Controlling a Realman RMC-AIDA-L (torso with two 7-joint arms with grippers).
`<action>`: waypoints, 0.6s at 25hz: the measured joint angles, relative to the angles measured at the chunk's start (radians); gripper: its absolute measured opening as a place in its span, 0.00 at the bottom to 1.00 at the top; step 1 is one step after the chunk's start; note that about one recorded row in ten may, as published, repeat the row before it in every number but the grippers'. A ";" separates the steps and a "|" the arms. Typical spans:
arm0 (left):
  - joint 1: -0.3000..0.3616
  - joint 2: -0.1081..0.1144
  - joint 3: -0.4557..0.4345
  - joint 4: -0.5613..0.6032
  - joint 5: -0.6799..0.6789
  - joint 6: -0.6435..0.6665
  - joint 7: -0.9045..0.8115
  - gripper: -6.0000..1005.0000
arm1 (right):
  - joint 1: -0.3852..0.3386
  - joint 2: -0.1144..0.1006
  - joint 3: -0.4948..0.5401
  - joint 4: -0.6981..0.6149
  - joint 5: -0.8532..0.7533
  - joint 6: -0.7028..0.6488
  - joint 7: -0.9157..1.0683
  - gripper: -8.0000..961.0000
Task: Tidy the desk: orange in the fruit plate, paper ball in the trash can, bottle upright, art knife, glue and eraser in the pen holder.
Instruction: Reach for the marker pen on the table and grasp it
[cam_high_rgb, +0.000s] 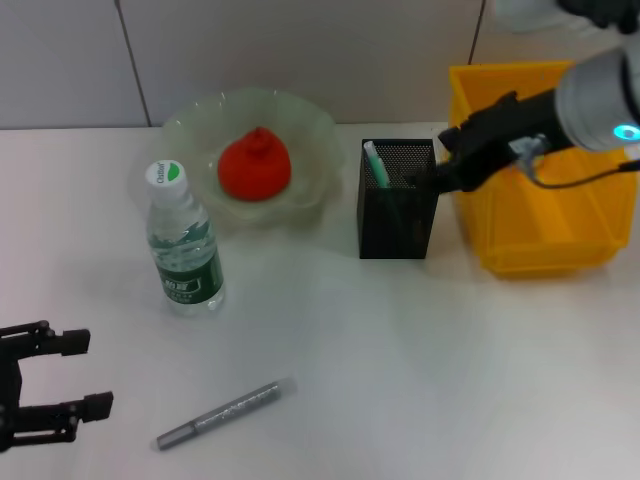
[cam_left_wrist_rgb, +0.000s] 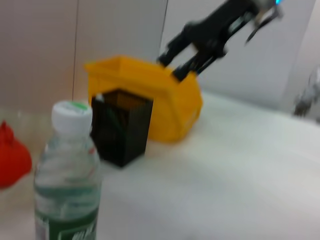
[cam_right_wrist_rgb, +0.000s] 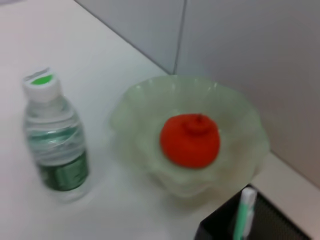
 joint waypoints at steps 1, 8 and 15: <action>-0.015 -0.009 0.003 0.064 0.045 0.006 -0.044 0.65 | -0.029 0.000 0.045 -0.013 0.061 -0.042 -0.063 0.66; -0.113 -0.022 0.088 0.229 0.207 0.008 -0.288 0.64 | -0.143 -0.001 0.202 0.005 0.329 -0.183 -0.347 0.66; -0.146 -0.025 0.281 0.323 0.306 -0.069 -0.467 0.64 | -0.273 -0.002 0.313 0.157 0.497 -0.302 -0.697 0.66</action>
